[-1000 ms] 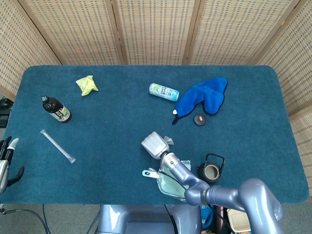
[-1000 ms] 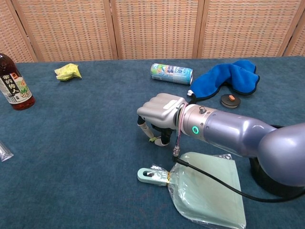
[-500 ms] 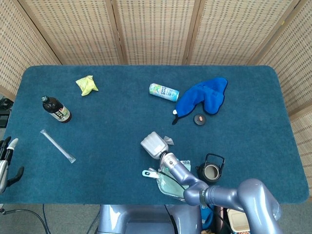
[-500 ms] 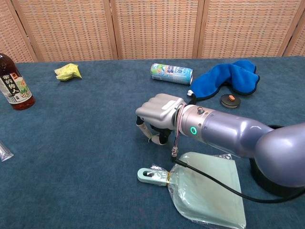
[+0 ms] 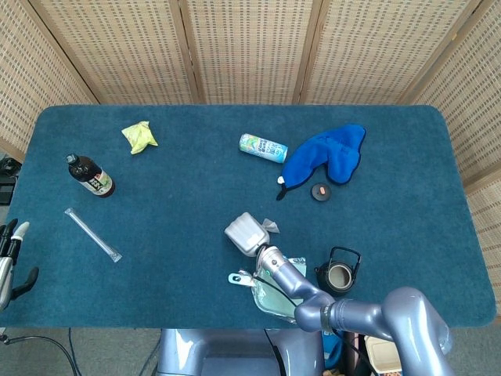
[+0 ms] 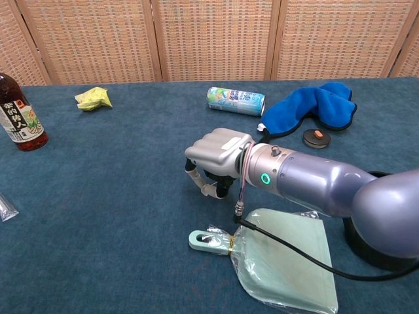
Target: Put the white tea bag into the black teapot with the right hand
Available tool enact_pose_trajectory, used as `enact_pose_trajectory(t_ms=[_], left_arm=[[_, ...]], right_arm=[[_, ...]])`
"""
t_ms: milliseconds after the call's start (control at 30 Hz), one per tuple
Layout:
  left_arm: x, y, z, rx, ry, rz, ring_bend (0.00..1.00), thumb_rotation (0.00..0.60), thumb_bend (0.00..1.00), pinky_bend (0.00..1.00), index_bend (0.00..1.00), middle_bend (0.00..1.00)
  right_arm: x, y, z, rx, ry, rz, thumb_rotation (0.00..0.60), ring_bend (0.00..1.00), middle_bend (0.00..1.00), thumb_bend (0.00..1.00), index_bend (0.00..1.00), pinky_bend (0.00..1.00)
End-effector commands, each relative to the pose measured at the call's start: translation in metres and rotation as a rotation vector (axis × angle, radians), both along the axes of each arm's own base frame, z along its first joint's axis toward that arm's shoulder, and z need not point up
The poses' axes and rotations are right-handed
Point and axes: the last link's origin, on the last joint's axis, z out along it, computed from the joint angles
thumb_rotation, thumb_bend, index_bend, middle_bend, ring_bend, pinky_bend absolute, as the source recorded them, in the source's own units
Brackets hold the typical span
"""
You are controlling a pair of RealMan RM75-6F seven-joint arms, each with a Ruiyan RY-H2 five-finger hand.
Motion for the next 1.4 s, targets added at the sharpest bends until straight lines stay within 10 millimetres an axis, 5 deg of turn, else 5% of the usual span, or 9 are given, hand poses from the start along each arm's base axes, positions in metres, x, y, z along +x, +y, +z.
enact_pose_trajectory(t_ms=[33,567,1100,1400], left_arm=[[0.0,0.0,0.0,0.001,-0.001,0.0,0.0,0.6,0.38,0.0,0.0,0.0],[0.003,0.001,0.0,0.001,0.001,-0.01,0.0,0.6,0.38,0.0,0.0,0.0],[0.011,0.002,-0.002,-0.007,0.0,-0.035,0.0,0.6,0.38,0.0,0.0,0.0],[0.012,0.003,-0.003,-0.009,0.003,-0.035,0.0,0.6,0.38,0.0,0.0,0.0]], right_arm=[[0.0,0.0,0.001,0.001,-0.002,-0.002,0.6,1.0,0.96,0.64,0.59,1.0],[0.005,0.004,0.022,0.005,-0.069,0.001,0.6,1.0,0.96,0.67,0.59,1.0],[-0.005,0.015,0.118,0.003,-0.297,-0.064,0.6,1.0,0.96,0.67,0.59,1.0],[-0.016,0.023,0.146,0.054,-0.381,-0.088,0.6,1.0,0.96,0.67,0.6,1.0]])
